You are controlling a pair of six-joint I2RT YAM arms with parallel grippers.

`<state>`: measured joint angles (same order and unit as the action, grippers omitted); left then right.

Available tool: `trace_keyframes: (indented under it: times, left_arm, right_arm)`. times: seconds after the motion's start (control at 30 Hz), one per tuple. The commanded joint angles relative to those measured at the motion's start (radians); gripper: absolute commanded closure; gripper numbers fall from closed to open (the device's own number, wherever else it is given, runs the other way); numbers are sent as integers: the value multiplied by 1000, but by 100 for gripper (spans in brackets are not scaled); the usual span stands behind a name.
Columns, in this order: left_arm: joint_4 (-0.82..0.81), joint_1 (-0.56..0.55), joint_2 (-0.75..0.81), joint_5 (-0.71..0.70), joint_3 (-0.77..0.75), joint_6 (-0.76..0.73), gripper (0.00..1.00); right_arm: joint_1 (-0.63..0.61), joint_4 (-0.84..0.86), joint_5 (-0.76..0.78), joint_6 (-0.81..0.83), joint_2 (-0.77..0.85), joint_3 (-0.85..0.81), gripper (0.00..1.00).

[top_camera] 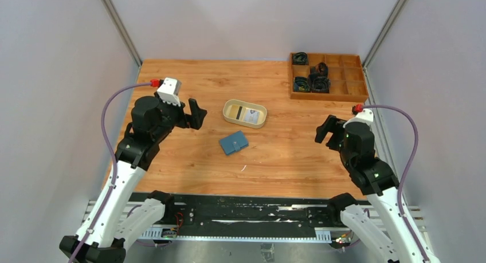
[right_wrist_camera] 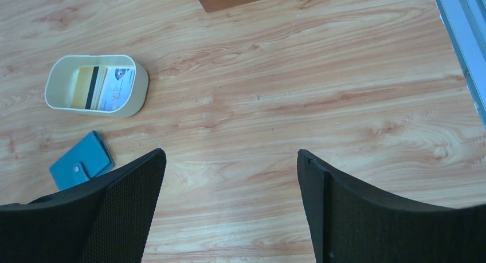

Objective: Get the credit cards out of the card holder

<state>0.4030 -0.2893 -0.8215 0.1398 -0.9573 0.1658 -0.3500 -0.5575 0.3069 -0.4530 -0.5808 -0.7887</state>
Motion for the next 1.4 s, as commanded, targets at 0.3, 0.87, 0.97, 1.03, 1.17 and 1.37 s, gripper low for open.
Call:
trace_keyframes:
  times: [0.3, 0.87, 0.97, 1.03, 1.17, 1.37]
  left_arm:
    - [-4, 10, -339, 38, -119, 29, 0]
    - [18, -67, -1134, -232, -557, 53, 27]
    - [11, -67, -1193, -207, -574, 45, 32]
    - [-7, -68, -1212, -204, -568, 42, 34]
    - [-26, -70, -1234, -191, -561, 33, 41]
    - [-29, -71, -1247, -201, -562, 22, 51]
  right_arm:
    - [0, 115, -273, 180, -51, 49, 11]
    - [-8, -5, -234, 212, -124, -46, 14]
    - [-9, -1, -235, 209, -126, -37, 14]
    - [-9, 6, -241, 203, -129, -29, 14]
    - [-9, 21, -251, 192, -148, -18, 14]
    - [-9, 41, -263, 167, -177, -14, 14]
